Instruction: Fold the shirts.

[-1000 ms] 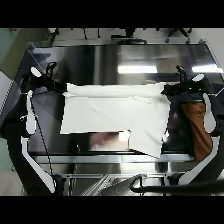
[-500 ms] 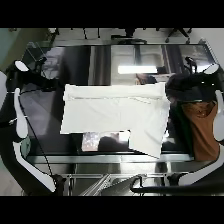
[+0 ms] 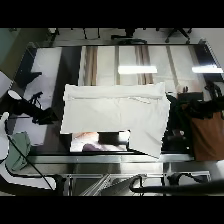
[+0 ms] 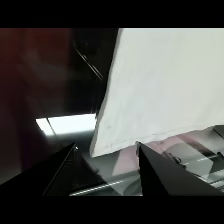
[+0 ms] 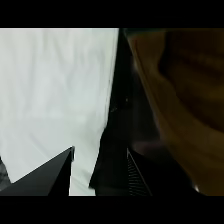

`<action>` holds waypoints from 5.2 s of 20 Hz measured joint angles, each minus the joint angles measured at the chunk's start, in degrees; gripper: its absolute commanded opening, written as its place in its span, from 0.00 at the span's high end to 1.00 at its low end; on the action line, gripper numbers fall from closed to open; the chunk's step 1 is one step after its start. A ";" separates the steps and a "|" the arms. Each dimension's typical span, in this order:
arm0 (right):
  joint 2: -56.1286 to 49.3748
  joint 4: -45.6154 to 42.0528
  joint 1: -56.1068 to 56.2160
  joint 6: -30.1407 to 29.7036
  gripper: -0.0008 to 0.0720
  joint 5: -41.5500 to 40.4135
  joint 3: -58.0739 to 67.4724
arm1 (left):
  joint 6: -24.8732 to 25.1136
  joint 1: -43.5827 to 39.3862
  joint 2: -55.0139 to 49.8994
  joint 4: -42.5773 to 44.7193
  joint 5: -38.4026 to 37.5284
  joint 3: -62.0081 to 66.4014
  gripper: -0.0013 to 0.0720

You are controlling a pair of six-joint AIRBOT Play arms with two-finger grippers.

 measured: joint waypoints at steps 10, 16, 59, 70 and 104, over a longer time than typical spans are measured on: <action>12.17 6.10 -2.01 -0.76 0.18 -7.06 -31.08 | 4.87 -6.32 2.62 -8.48 16.35 -11.67 0.83; 7.52 13.18 0.55 -6.23 0.21 -11.56 -37.11 | 5.62 -8.52 2.47 -8.81 17.62 -7.65 0.96; -17.27 24.83 14.73 -26.25 0.09 -30.12 -1.27 | -7.45 -8.76 -19.78 6.91 -8.22 33.35 0.02; -22.80 20.59 13.11 -19.04 0.78 -19.17 -1.11 | -11.45 -7.52 -21.20 -1.33 -12.11 46.77 0.09; -6.71 31.82 22.75 -2.99 0.97 -1.31 21.55 | -10.12 -40.74 -13.14 -14.38 11.04 46.71 0.96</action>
